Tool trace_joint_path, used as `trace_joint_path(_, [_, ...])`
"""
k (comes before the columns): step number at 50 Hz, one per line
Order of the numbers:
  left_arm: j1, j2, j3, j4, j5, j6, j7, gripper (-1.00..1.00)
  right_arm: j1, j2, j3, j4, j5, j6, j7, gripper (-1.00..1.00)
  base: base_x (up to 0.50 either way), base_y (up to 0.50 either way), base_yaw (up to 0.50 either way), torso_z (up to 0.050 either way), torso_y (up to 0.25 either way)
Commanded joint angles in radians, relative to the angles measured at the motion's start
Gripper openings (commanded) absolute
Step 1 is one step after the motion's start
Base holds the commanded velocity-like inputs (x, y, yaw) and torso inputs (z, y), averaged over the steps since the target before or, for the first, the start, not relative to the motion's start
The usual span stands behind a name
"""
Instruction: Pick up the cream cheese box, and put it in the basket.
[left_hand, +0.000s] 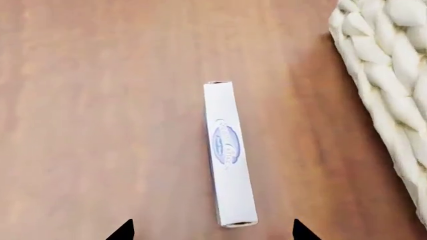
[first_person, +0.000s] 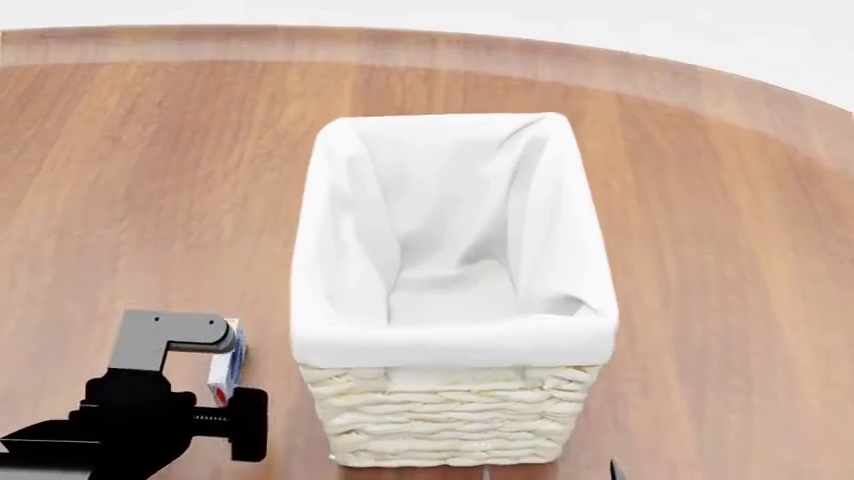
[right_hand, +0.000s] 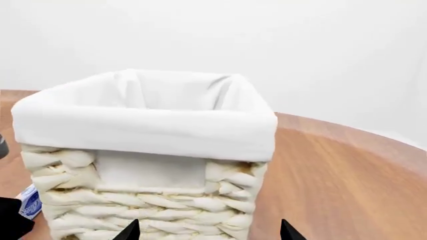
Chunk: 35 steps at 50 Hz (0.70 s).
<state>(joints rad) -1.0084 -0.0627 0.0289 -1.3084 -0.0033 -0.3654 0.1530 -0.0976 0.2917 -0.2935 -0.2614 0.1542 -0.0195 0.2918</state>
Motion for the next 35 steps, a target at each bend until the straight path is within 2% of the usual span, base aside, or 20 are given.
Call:
trace_joint_path(1, [-0.004, -0.003, -0.027, 0.0, -0.015, -0.005, -0.005, 1.0, 0.002, 0.003, -0.005, 0.007, 0.001, -0.004, 0.002, 1.0, 0.0, 0.0, 0.0, 0.0, 0.0])
trace_joint_path(13, [-0.009, -0.002, -0.041, 0.0, -0.002, 0.025, -0.009, 1.0, 0.008, 0.006, -0.012, 0.013, -0.001, -0.001, 0.004, 1.0, 0.0, 0.0, 0.0, 0.0, 0.0])
trace_joint_path(15, [-0.022, -0.006, -0.072, 0.0, -0.019, 0.081, -0.002, 1.0, 0.01, 0.007, -0.013, 0.016, -0.002, -0.001, 0.005, 1.0, 0.0, 0.0, 0.0, 0.0, 0.0])
trace_joint_path(22, [-0.03, 0.003, -0.113, 0.0, -0.014, 0.112, 0.012, 1.0, 0.004, 0.011, -0.012, 0.005, 0.006, 0.001, 0.007, 1.0, 0.0, 0.0, 0.0, 0.0, 0.0])
trace_joint_path(35, [-0.03, 0.022, -0.141, 0.0, -0.008, 0.064, 0.005, 1.0, -0.009, 0.018, -0.016, -0.004, 0.012, -0.013, 0.007, 1.0, 0.0, 0.0, 0.0, 0.0, 0.0])
